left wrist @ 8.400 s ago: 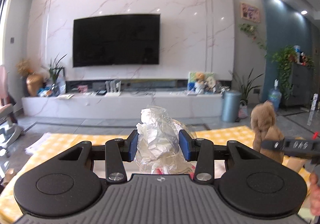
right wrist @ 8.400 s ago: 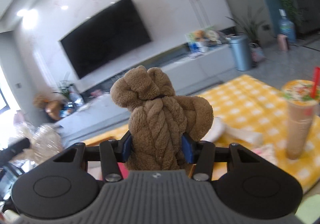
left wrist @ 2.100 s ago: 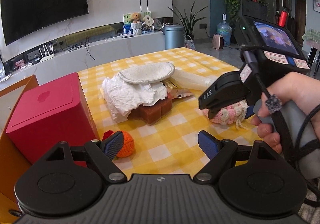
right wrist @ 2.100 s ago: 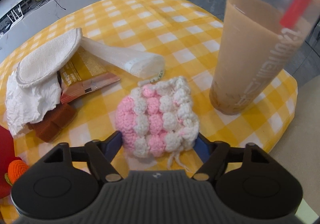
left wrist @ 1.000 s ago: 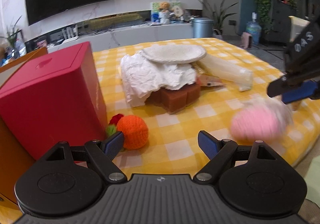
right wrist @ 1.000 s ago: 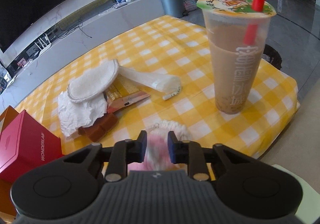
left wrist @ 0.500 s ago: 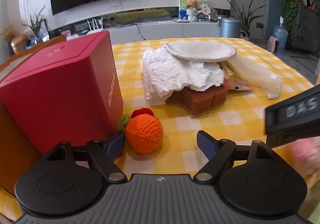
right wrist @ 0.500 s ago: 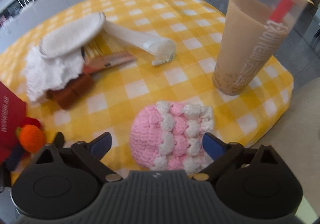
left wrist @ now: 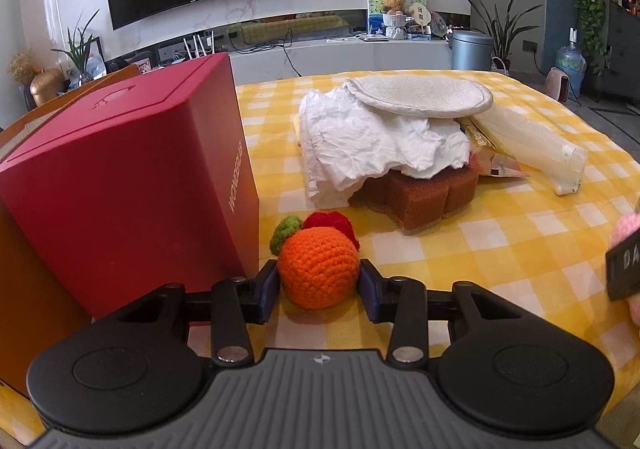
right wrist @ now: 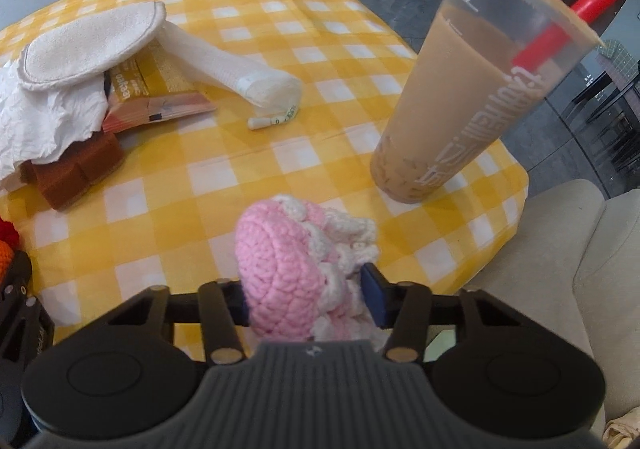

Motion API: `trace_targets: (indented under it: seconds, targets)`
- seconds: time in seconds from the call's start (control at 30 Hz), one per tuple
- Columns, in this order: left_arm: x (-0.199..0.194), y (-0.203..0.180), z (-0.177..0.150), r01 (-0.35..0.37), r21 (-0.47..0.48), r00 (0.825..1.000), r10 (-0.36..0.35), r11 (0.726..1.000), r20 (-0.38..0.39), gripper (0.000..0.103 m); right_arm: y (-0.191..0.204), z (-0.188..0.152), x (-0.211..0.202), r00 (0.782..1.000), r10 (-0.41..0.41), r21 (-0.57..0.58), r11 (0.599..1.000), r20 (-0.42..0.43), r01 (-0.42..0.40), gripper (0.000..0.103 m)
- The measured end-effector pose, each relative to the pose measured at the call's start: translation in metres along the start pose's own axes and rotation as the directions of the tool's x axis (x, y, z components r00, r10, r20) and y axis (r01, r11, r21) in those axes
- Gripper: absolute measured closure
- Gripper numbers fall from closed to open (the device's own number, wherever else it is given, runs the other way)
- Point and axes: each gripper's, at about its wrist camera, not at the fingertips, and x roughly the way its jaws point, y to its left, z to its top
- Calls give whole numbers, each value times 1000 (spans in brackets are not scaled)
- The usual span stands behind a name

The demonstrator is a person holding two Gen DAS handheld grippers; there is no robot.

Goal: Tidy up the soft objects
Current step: 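Grasp the orange crocheted ball with the left tool while the right tool lifts the pouch, then carry the orange ball in the left tool while the right tool carries the pouch toward the box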

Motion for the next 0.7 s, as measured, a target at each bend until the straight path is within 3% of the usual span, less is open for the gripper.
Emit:
trace_targets:
  seconds: [0.1,0.23,0.33,0.5,0.7]
  targets:
    - [-6,1,-1,41,3,999,-41,999,-11,56,-9,0,-7,997,67,39,997,24,-68,63]
    - [-13,-3,-1,150,33,989,-149,988,-26,56,-18,0,-14,974,219,68,973,56,-222,67]
    - [-16,-7,-3,209,62,978,-208,976,-30,56,-4,0,-16,979,198,1,980,53,-199,66]
    - [-16,-1,-2,229,26,973,-228,973,-33,56,-4,0,-24,962,255,-13,967,95,-255,74]
    - [-28,3,1,240,51,970,-241,970,27,56,-37,-1,-26,919,360,134,915,160,-381,76]
